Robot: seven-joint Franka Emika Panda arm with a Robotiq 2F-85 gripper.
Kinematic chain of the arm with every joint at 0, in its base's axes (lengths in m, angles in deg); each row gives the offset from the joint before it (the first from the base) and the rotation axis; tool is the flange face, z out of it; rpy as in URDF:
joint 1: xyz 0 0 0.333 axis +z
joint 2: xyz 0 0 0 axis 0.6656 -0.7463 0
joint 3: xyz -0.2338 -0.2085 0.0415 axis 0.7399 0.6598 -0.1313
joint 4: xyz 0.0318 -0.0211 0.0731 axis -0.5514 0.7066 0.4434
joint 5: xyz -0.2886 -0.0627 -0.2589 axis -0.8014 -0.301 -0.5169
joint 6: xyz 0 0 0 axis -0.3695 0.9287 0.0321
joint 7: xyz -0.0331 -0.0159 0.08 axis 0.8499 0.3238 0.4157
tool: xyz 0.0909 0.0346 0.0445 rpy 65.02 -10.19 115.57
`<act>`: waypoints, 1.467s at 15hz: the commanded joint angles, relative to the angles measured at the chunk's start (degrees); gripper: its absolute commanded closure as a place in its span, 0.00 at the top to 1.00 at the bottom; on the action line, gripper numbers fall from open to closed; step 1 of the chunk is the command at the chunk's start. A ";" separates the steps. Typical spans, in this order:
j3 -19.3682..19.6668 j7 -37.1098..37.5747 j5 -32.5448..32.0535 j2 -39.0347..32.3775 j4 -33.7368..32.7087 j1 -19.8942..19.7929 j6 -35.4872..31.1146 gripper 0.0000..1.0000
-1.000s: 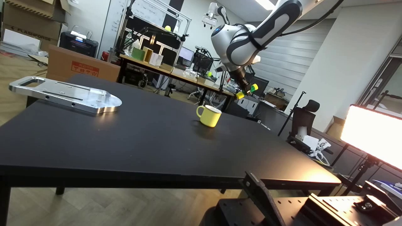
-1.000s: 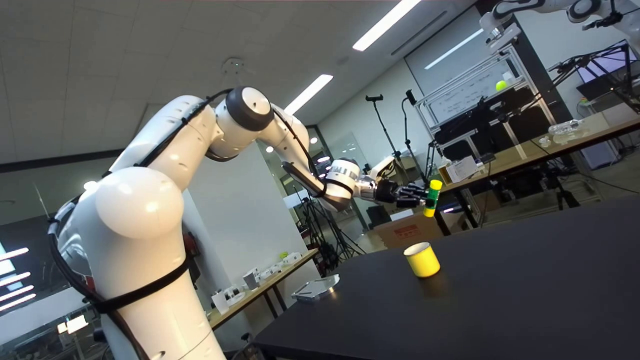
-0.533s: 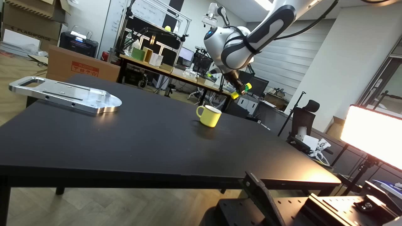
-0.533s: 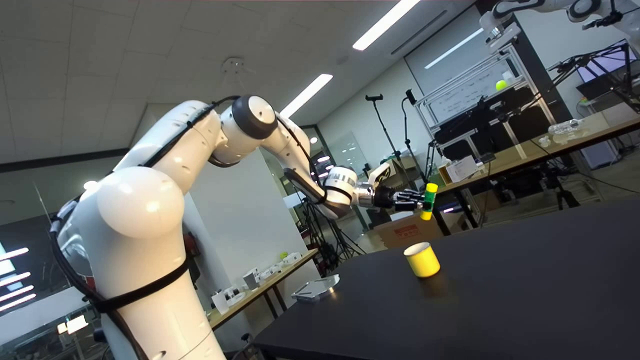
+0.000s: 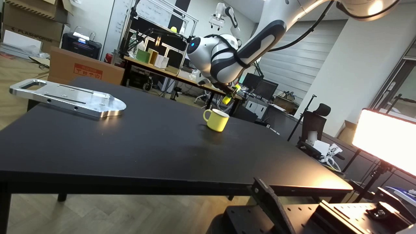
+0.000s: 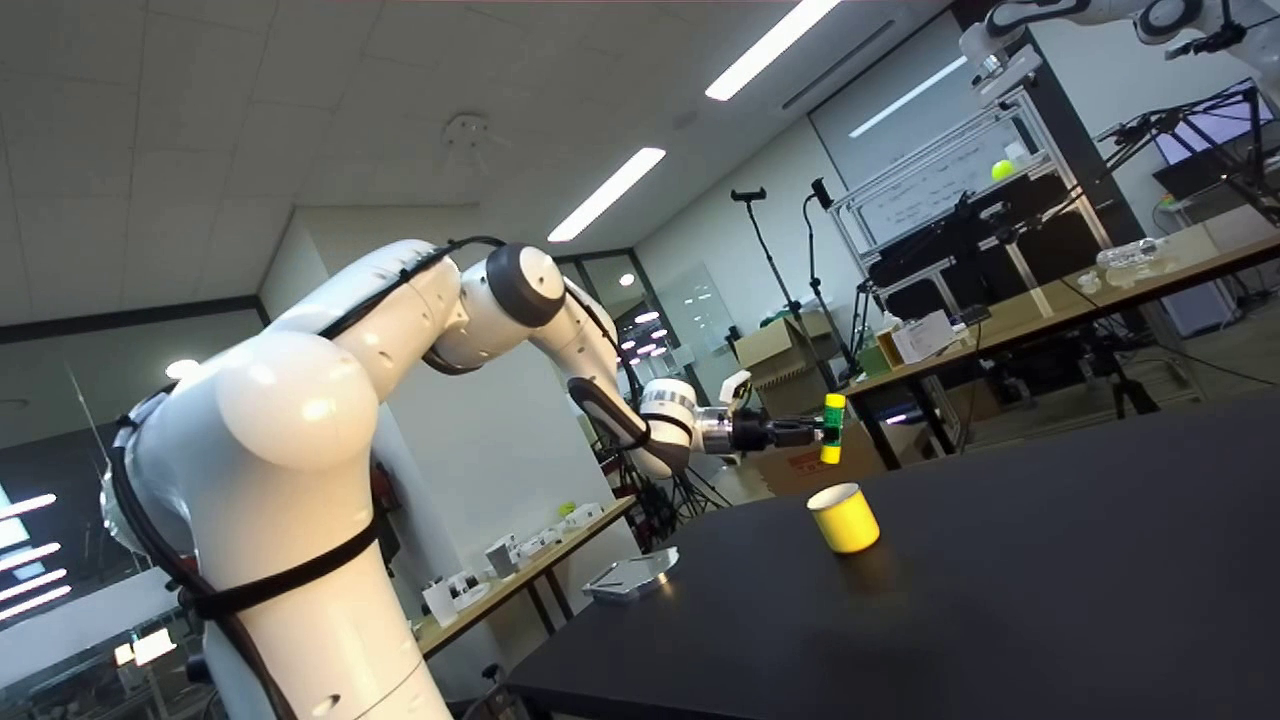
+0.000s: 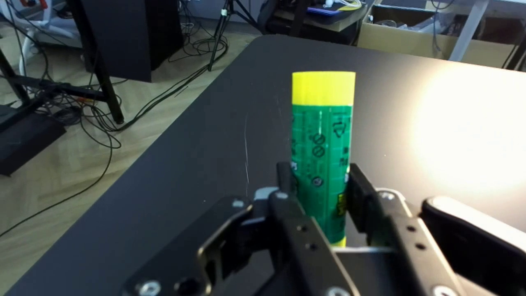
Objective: Put the glue stick inside the yellow mug then take it out
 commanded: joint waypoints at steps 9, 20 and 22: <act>0.28 -6.82 -7.22 -9.02 -6.07 1.08 3.57 0.09; -0.24 -8.66 -7.99 -10.86 -5.58 1.46 3.29 0.66; -0.34 -8.47 -8.25 -10.34 -5.74 1.40 3.10 0.81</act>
